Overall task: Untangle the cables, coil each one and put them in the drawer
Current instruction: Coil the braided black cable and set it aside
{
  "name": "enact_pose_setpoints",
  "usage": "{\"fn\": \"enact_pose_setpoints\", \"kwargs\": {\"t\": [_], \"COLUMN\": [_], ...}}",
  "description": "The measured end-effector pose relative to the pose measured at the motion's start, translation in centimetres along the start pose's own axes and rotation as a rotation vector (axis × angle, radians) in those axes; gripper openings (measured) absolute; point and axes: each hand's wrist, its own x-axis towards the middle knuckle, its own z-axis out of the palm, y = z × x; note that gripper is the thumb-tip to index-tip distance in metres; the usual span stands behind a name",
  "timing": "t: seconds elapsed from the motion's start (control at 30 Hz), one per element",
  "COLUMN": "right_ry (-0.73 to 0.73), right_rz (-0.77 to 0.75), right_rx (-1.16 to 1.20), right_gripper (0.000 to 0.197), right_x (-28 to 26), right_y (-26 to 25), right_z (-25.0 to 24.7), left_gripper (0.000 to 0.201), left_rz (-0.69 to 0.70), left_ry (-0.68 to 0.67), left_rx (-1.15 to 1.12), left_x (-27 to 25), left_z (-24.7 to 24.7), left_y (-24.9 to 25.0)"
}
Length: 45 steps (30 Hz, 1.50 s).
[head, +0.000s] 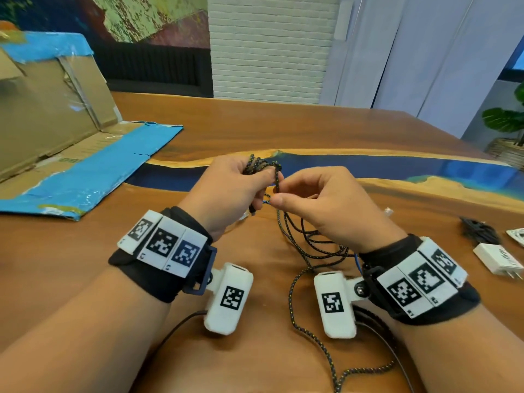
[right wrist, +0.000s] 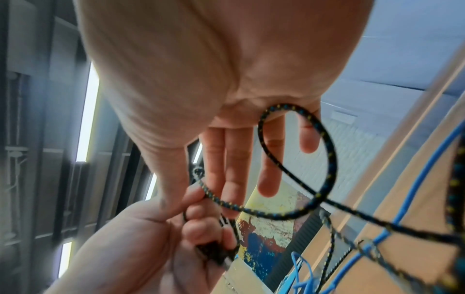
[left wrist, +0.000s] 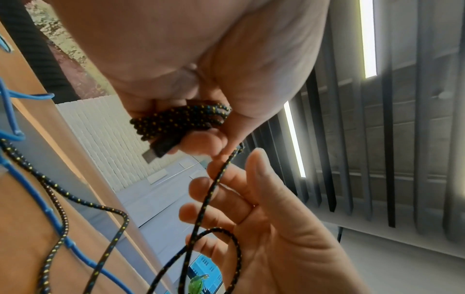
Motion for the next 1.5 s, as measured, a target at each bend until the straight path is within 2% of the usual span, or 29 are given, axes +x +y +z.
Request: {"fn": "enact_pose_setpoints", "kwargs": {"t": [0.17, 0.37, 0.53, 0.6, 0.7, 0.77, 0.83, 0.93, 1.03, 1.1, 1.17, 1.27, 1.33, 1.37, 1.43, 1.5], "right_ry": [0.116, 0.205, 0.189, 0.177, 0.094, 0.041, 0.055, 0.086, 0.095, 0.165, 0.248, 0.301, 0.279, 0.251, 0.17, 0.048], "right_rz": [-0.035, -0.063, -0.003, -0.002, 0.054, 0.113, 0.121, 0.036, -0.063, -0.114, -0.143, -0.14, -0.095, -0.057, 0.033, 0.093], "right_rx": [-0.018, -0.007, 0.045, -0.002, -0.065, -0.06, -0.072, -0.012, -0.03, -0.057, -0.037, -0.007, 0.013, 0.029, 0.057, 0.043], "right_gripper": [0.008, 0.02, 0.032, 0.037, 0.044, 0.047, 0.047, 0.018, 0.008, 0.009, 0.015, 0.023, 0.028, 0.031, 0.038, 0.035], "right_x": [0.0, 0.4, 0.8, 0.9, 1.0, 0.9, 0.7, 0.6, 0.5, 0.5, 0.6, 0.7, 0.8, 0.8, 0.9, 0.7], "right_y": [0.3, 0.6, 1.5, 1.6, 1.8, 1.6, 1.6, 1.4, 1.5, 1.3, 1.2, 1.1, 1.3, 1.5, 1.8, 1.5], "right_z": [0.4, -1.8, -1.4, -1.1, -1.2, -1.5, -1.8, -2.0, -1.9, -2.0, -2.4, -2.9, -2.8, -2.7, -2.3, -1.8], "left_gripper": [0.018, 0.012, 0.015, 0.011, 0.015, 0.016, 0.016, 0.021, 0.023, 0.025, 0.034, 0.046, 0.038, 0.036, 0.033, 0.034], "left_rz": [0.019, 0.034, 0.085, 0.1, 0.095, 0.073, 0.041, 0.027, 0.022, -0.006, -0.05, -0.058, -0.037, -0.04, -0.036, 0.008], "left_ry": [0.038, 0.105, 0.17, 0.199, 0.218, 0.187, 0.157, 0.149, 0.128, 0.082, -0.034, -0.31, -0.451, -0.478, -0.455, -0.389], "left_rx": [-0.028, -0.101, -0.147, -0.136, -0.086, -0.033, 0.024, 0.073, 0.127, 0.142, 0.138, 0.176, 0.0, -0.149, -0.448, -0.667], "left_x": [0.2, 0.6, 0.8, 0.9, 0.9, 0.8, 0.7, 0.6, 0.4, 0.3, 0.1, -0.9, -1.3, -1.4, -1.2, -0.9], "left_z": [0.2, -0.6, -1.0, -1.2, -1.4, -1.4, -1.4, -1.3, -1.3, -1.4, -1.2, -0.7, -0.4, -0.4, -0.7, -1.1], "left_y": [-0.4, -0.6, 0.0, 0.1, 0.1, 0.2, 0.3, 0.4, 0.5, 0.5, 0.6, 0.9, 1.2, 1.2, 1.3, 1.5]}}
